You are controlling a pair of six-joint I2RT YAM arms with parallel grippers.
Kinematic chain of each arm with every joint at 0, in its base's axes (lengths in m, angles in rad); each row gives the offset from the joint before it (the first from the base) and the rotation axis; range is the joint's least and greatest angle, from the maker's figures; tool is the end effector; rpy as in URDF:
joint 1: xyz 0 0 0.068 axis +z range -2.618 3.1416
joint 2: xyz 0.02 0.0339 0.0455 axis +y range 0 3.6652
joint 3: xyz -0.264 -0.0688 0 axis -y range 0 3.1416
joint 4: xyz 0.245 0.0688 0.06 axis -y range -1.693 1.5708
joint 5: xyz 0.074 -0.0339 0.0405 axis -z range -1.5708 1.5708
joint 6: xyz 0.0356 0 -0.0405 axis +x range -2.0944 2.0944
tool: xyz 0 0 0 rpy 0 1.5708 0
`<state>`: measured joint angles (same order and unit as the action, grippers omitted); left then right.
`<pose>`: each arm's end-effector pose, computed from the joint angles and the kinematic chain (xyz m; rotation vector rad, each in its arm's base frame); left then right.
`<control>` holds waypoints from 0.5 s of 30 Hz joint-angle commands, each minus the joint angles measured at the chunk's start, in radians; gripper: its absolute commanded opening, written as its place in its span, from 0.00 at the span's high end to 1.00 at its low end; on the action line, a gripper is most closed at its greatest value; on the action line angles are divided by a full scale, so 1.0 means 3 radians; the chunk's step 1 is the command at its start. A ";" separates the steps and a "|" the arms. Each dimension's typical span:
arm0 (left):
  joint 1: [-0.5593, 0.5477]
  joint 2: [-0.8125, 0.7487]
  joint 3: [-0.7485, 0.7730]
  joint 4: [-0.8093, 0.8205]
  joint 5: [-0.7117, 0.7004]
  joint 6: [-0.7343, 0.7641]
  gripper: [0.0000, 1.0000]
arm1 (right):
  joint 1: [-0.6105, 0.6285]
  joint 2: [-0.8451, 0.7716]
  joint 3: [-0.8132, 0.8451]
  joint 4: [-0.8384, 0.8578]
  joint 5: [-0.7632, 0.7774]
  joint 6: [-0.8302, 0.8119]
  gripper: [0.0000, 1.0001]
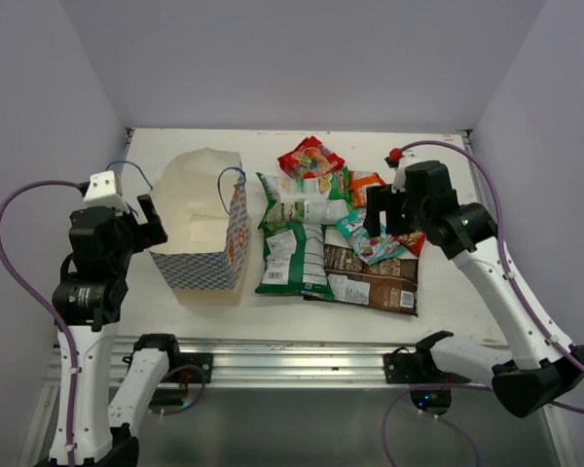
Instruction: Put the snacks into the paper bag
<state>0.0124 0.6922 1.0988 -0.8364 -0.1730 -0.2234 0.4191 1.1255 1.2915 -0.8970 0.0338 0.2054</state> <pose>0.1171 0.0076 0.3885 -0.3442 1.9640 0.0372 0.2011 0.0883 0.3783 -0.2298 2.3063 0.2806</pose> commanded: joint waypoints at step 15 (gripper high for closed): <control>-0.0006 0.0024 -0.0482 0.0645 -0.0114 0.0019 1.00 | 0.0045 -0.0101 -0.0545 0.0402 -0.0255 0.0031 0.18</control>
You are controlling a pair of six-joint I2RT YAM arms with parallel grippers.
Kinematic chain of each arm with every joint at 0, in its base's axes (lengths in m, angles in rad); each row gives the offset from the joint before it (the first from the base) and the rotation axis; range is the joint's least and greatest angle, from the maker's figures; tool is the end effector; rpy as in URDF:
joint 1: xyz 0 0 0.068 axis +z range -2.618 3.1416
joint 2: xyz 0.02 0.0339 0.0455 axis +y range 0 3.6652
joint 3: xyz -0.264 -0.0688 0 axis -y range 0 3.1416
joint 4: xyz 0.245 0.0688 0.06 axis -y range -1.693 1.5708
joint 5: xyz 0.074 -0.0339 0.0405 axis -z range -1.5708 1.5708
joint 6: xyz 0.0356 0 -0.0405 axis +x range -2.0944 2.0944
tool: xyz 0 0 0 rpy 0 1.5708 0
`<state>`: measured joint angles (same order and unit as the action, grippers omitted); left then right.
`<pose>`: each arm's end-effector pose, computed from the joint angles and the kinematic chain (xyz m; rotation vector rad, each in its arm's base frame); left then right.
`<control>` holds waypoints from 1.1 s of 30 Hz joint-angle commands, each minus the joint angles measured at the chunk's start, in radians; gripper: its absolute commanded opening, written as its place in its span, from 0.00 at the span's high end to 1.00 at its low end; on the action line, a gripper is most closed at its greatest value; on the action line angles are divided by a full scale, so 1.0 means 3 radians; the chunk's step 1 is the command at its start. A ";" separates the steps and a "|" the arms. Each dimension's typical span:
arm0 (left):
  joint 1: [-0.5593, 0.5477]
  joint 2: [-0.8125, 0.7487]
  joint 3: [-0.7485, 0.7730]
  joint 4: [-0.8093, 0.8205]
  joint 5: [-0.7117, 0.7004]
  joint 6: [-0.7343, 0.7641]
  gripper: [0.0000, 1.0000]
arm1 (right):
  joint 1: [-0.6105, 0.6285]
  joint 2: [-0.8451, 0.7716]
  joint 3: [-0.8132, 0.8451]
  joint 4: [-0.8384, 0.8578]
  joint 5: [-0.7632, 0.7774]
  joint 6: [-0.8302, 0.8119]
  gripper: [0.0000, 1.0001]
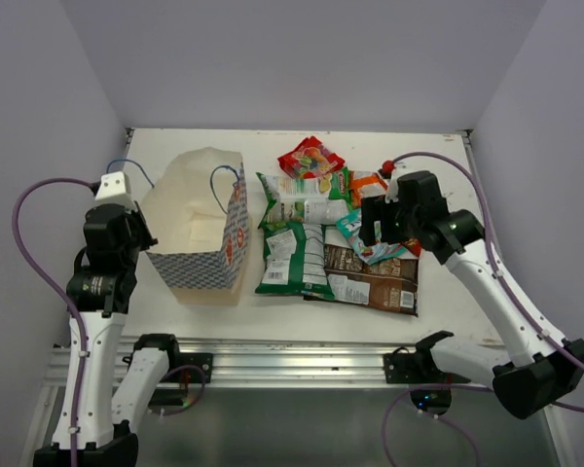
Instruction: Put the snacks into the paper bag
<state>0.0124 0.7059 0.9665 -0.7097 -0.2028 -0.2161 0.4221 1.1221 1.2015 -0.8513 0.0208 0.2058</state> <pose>0.1383 0.0089 0.3586 -0.3562 1.9790 0.0750 0.2042 0.0909 0.3542 -0.2445 2.3477 0.2844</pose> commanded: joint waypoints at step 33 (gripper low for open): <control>-0.0006 -0.0165 0.0030 0.0004 0.0328 -0.0312 1.00 | 0.1150 0.1010 0.1136 0.0471 0.1142 0.0148 1.00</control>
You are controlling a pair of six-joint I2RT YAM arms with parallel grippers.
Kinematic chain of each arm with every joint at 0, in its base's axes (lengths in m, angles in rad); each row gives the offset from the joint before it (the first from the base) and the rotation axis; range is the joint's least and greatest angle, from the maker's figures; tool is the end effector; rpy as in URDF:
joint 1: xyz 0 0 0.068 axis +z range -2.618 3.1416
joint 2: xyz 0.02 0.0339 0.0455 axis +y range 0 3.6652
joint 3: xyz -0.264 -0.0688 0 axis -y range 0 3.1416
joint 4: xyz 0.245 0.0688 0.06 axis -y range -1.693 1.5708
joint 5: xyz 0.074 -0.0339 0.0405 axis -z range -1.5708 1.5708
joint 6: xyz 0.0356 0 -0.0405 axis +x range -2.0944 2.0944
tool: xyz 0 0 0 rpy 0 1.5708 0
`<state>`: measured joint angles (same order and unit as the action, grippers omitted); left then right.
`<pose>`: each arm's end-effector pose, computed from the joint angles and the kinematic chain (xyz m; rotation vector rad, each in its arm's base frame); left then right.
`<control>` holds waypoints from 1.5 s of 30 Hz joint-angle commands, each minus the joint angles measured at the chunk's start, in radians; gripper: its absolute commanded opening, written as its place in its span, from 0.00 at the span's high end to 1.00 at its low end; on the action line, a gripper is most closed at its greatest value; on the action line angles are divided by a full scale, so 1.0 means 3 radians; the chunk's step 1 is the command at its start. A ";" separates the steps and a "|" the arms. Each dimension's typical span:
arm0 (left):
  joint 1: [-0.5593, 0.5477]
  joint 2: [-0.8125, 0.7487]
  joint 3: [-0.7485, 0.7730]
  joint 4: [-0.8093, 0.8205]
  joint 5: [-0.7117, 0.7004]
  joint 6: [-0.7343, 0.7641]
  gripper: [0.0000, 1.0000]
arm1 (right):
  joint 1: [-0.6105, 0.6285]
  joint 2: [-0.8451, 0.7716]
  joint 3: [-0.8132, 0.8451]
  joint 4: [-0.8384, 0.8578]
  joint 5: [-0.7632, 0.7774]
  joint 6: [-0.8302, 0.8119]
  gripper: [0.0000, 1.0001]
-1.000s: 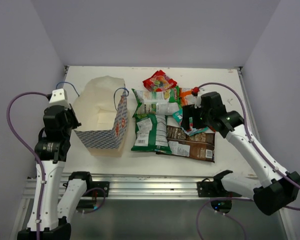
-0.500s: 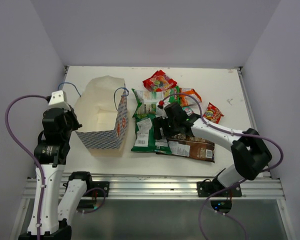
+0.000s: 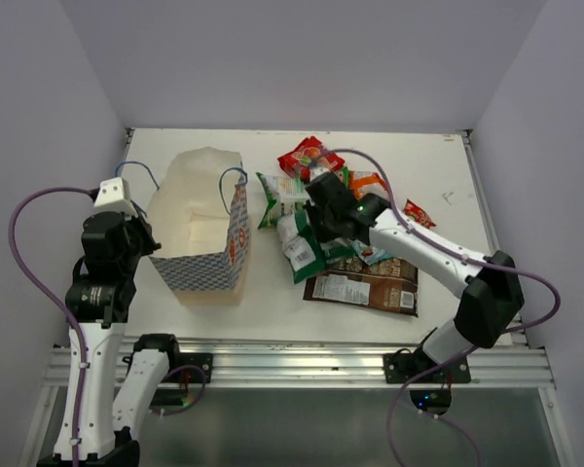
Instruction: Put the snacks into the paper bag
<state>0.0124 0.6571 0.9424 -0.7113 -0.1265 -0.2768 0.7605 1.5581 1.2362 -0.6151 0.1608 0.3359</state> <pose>0.1287 0.0061 0.3561 -0.3674 1.9593 -0.0441 0.2450 0.2252 0.2689 -0.4637 2.4657 0.2562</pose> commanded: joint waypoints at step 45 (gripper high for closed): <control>-0.0006 -0.0329 0.0003 -0.0155 0.0191 -0.0182 1.00 | 0.1259 0.1842 0.4290 -0.0976 -0.0347 -0.0429 0.01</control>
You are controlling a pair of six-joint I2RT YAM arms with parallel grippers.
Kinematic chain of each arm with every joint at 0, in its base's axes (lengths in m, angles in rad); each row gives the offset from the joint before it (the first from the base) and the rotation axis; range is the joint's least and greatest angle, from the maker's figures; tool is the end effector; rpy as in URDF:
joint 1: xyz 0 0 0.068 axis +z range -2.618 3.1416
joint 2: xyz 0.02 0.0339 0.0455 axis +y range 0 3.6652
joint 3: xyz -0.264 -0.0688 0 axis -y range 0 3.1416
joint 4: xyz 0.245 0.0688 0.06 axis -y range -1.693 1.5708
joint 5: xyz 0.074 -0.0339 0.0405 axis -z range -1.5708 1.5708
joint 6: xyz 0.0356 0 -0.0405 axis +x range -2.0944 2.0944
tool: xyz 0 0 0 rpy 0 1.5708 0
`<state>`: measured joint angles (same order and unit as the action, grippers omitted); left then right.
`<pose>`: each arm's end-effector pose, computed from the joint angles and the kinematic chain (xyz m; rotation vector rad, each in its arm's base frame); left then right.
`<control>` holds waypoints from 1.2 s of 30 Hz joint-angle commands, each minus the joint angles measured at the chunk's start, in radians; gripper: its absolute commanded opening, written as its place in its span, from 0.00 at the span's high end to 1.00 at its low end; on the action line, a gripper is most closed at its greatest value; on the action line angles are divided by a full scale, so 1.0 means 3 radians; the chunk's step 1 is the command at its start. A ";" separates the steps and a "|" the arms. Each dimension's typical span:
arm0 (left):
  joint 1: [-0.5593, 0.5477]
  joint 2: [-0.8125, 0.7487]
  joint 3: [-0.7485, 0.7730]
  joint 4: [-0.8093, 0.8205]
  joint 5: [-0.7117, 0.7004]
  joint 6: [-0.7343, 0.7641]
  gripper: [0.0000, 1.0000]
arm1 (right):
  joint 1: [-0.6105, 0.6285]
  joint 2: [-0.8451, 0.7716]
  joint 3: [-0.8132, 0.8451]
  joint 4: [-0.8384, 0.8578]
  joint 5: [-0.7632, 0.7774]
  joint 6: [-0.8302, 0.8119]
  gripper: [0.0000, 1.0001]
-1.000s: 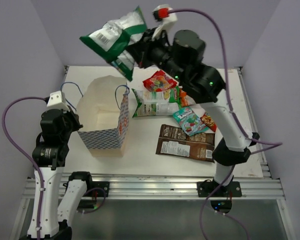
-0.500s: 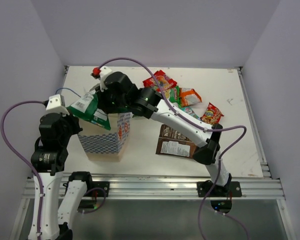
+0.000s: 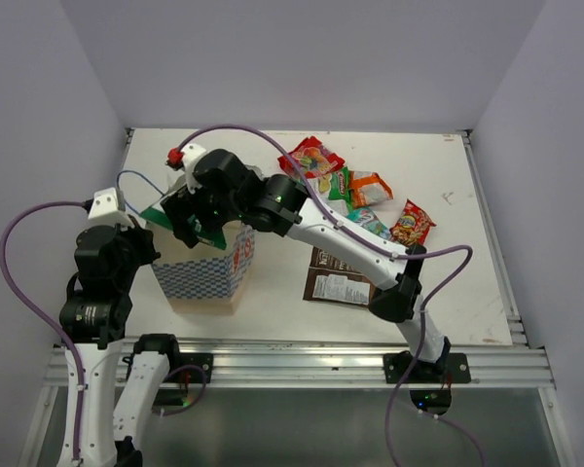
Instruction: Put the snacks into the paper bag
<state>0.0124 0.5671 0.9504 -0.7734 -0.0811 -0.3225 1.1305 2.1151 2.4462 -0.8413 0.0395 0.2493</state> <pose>0.1033 0.0042 0.3610 -0.3794 1.9246 -0.1243 0.1992 0.4196 0.4222 -0.9073 1.9835 0.7806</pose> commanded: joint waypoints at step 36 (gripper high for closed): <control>-0.0006 0.0058 0.0237 -0.0239 -0.0200 0.0022 1.00 | -0.1881 0.0502 -0.0877 0.0340 0.0840 -0.0473 0.01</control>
<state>0.0124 0.5907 0.9737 -0.8108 -0.1047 -0.3218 0.5709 2.2768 2.1502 -0.7559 0.2996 0.0799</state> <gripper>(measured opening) 0.007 0.987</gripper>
